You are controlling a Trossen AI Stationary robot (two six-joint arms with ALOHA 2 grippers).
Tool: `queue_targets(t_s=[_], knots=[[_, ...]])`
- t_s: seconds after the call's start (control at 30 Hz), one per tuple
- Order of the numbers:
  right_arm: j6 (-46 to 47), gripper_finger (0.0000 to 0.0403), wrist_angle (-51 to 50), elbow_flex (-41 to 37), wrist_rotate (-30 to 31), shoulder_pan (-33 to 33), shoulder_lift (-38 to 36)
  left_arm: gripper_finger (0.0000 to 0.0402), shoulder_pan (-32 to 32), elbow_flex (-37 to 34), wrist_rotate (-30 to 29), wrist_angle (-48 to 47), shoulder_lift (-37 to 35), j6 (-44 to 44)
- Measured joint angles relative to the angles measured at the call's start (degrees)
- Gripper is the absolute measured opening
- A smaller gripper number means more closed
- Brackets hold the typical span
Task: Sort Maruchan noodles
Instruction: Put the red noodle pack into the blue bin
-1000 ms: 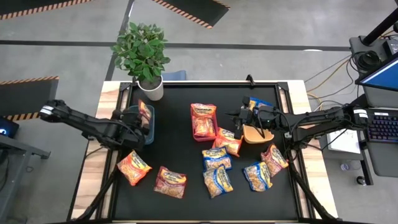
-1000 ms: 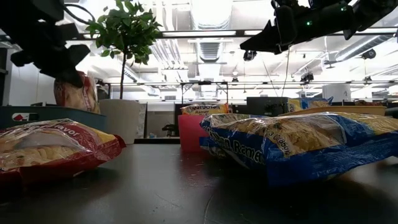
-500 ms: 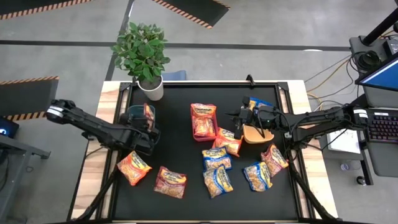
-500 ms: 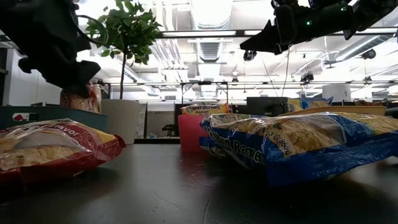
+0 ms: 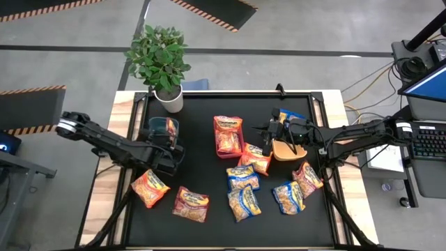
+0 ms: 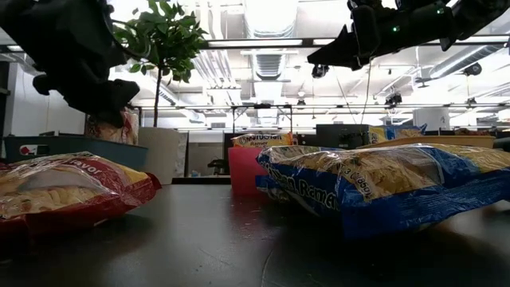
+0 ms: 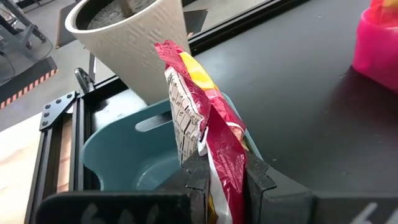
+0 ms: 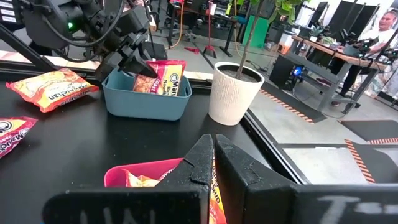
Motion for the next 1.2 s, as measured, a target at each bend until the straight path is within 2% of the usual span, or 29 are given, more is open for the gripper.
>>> queue_targets(t_s=[0.43, 0.9, 1.2], knots=[[0.22, 0.0009, 0.01, 0.37, 0.0, 0.0, 0.0, 0.0036, 1.25, 2.76, 2.09, 1.09, 5.43, -0.53], [0.74, 0.0009, -0.02, 0.37, -0.02, 0.0, 0.0, 0.0158, 2.06, 6.33, 3.26, 0.51, 10.3, -0.55], [2.13, 0.0009, -0.02, 0.37, -0.02, 0.0, -0.04, 0.0205, 2.03, 13.74, 5.09, -12.57, 9.51, -0.21]])
